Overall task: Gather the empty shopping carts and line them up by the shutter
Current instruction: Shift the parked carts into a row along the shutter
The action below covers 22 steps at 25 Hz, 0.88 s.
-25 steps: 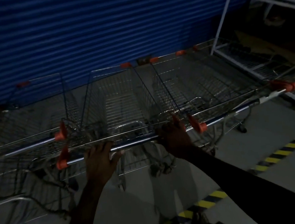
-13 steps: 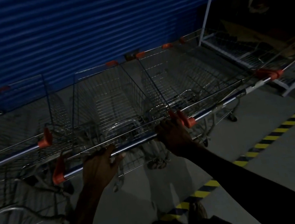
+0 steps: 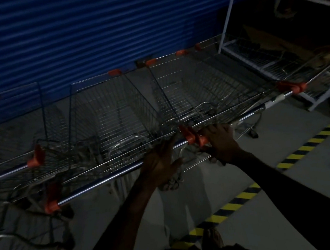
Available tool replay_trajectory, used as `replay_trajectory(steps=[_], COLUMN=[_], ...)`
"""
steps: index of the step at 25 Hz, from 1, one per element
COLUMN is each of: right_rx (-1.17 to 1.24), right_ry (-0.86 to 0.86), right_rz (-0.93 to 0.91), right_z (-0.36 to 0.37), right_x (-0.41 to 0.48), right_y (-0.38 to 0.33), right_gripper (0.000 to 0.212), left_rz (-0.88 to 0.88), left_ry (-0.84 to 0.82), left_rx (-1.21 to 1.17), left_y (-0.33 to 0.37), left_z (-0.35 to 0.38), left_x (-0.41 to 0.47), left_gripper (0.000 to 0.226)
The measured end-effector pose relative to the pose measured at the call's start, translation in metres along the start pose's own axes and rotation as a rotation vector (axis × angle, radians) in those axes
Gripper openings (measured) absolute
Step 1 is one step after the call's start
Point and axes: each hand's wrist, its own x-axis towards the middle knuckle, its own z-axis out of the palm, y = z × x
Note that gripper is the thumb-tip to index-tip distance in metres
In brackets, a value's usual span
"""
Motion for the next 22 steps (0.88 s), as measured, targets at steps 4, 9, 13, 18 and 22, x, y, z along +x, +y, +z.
replay_trajectory(steps=[4,9,13,18,22], right_rx=[0.048,0.035,-0.045,-0.011,0.042], right_ry=[-0.041,-0.017,-0.022,-0.091,-0.065], right_rz=[-0.116,-0.194,-0.176,-0.161,-0.181], right_z=[-0.004,0.001,0.002,0.002,0.001], right_x=[0.015,0.029,0.033,0.038,0.039], right_y=[0.008,0.017,0.014,0.019,0.022], right_gripper=[0.058,0.039,0.044,0.047,0.047], left_rz=[-0.003,-0.012,-0.13,-0.13,-0.157], left_ry=[0.053,0.259,0.139,0.189,0.156], left_rx=[-0.08,0.057,0.126,0.115,0.095], left_y=[0.036,0.04,0.053,0.058,0.061], left_z=[0.023,0.048,0.043,0.041,0.039], left_x=[0.045,0.057,0.067,0.068,0.071], left_gripper=[0.082,0.07,0.074,0.066,0.067])
